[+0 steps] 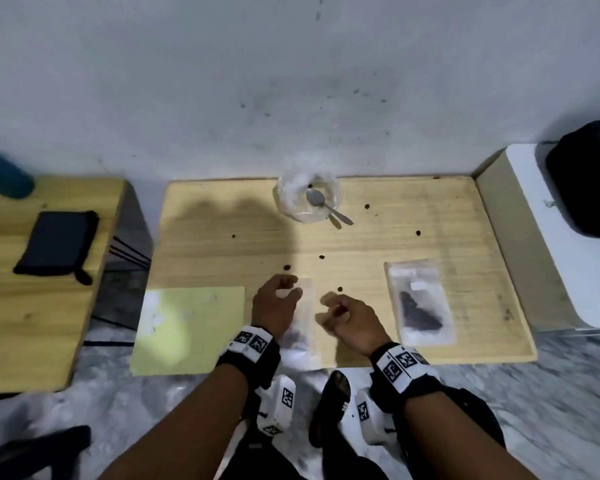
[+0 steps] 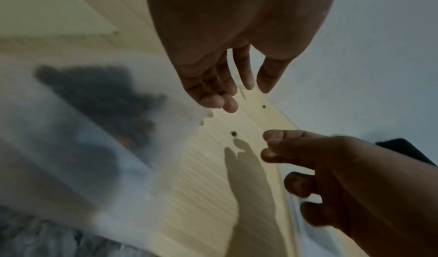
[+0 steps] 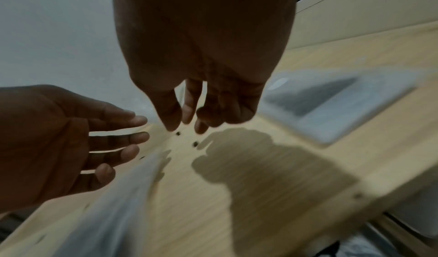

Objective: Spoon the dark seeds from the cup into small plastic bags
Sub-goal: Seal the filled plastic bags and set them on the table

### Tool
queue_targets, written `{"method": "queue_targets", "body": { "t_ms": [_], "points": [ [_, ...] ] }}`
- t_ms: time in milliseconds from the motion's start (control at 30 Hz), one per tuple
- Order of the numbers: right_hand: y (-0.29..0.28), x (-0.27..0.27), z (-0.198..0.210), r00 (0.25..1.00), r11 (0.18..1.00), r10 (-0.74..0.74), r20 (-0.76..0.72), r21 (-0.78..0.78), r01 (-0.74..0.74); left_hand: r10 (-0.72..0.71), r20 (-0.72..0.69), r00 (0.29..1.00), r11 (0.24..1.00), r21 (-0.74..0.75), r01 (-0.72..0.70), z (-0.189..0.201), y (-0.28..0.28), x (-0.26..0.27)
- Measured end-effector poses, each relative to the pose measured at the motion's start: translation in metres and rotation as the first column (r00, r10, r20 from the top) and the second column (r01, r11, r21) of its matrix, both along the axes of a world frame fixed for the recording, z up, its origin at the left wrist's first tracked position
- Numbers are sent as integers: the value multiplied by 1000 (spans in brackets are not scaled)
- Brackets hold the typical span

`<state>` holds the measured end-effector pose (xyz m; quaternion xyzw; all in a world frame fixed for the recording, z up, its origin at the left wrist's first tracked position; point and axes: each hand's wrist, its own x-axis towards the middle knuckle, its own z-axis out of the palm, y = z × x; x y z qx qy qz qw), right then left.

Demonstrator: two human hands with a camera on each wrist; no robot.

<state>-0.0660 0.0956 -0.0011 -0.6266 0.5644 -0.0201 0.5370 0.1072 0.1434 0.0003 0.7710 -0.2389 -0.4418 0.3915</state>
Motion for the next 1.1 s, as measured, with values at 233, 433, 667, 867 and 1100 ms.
{"method": "queue_targets", "body": {
  "t_ms": [233, 433, 667, 867, 1100],
  "points": [
    [25, 47, 2, 964, 997, 39, -263, -54, -55, -25, 54, 998, 991, 134, 18, -11, 49, 60],
    [35, 59, 8, 961, 996, -54, -270, -86, 32, -125, -60, 990, 980, 152, 132, -21, 54, 52],
    [45, 63, 9, 960, 993, -99, -262, -88, 79, -68, -108, 992, 985, 152, 84, -23, 55, 49],
    [50, 63, 2, 965, 989, -110, -236, -120, 83, -115, 21, 993, 988, 103, 112, -23, 59, 44],
    [44, 59, -3, 970, 986, -155, -186, -93, 140, -130, 110, 985, 987, 107, 118, -20, 61, 42]
  ]
}}
